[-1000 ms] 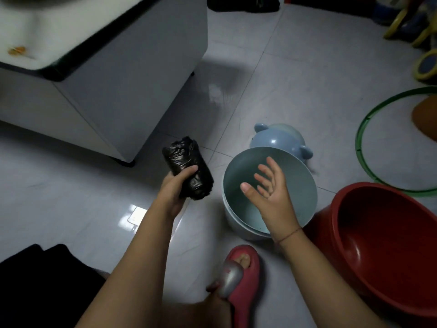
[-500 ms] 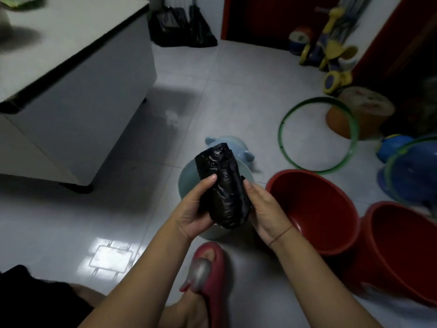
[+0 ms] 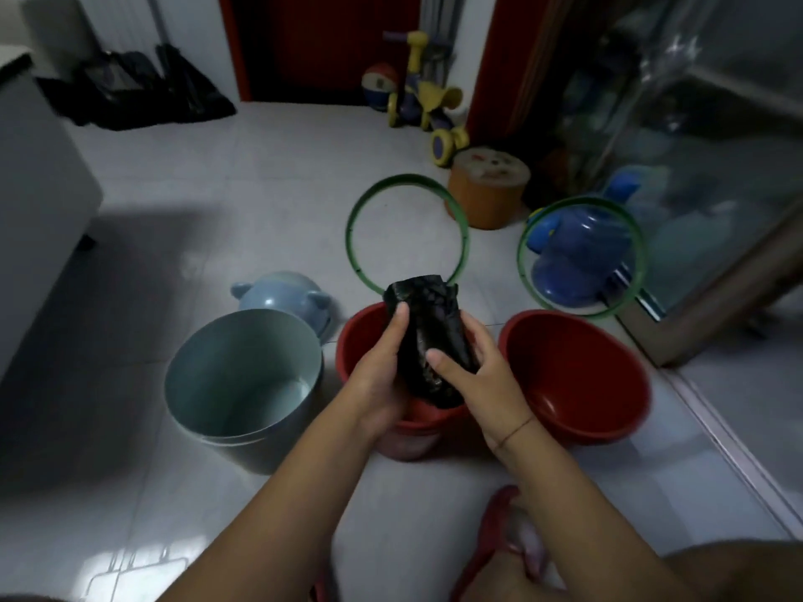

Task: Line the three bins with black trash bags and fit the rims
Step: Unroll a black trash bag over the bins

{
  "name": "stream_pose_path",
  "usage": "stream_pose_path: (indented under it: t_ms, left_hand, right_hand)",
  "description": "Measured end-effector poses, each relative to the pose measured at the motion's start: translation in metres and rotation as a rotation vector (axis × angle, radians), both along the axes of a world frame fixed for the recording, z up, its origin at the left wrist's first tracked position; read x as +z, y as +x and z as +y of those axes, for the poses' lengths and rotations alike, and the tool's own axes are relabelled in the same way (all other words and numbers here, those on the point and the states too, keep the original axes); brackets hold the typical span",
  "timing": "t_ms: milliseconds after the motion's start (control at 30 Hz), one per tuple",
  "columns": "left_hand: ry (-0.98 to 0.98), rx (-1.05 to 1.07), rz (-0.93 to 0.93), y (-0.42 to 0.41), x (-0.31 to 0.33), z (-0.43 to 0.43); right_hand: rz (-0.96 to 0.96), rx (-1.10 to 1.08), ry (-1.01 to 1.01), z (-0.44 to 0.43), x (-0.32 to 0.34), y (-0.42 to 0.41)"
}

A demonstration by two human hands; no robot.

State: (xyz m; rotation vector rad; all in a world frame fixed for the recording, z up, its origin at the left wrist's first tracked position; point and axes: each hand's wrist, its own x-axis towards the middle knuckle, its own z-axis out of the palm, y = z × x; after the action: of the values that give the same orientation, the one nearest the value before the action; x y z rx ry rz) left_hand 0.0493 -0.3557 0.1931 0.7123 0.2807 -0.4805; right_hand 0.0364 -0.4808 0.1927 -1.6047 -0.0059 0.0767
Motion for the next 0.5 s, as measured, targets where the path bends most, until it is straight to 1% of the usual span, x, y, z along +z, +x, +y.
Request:
stream_pose_path:
  t_ms: [100, 167, 200, 267, 333, 400, 500]
  left_hand:
    - [0.008, -0.052, -0.019, 0.001, 0.0, -0.014]
    - [0.004, -0.065, -0.008, 0.0, 0.0, -0.021]
    - [-0.001, -0.066, -0.013, -0.001, 0.001, -0.024]
    - [0.015, -0.042, -0.045, -0.003, 0.002, -0.03]
    - [0.099, 0.027, -0.138, -0.003, 0.0, -0.034]
    - [0.218, 0.084, -0.299, -0.002, -0.002, -0.034]
    - [0.338, 0.044, -0.527, -0.005, -0.005, -0.035]
  right_hand:
    - [0.262, -0.006, 0.471, -0.018, 0.002, -0.003]
    - [0.472, -0.006, 0.665, -0.024, 0.005, -0.007]
    - [0.535, -0.014, 0.732, -0.028, 0.005, -0.007]
    - [0.6, -0.05, 0.79, -0.036, 0.003, -0.007]
    - [0.619, -0.067, 0.816, -0.043, 0.006, -0.008]
    - [0.642, -0.075, 0.864, -0.048, 0.008, -0.01]
    - [0.677, -0.091, 0.919, -0.05, 0.007, -0.007]
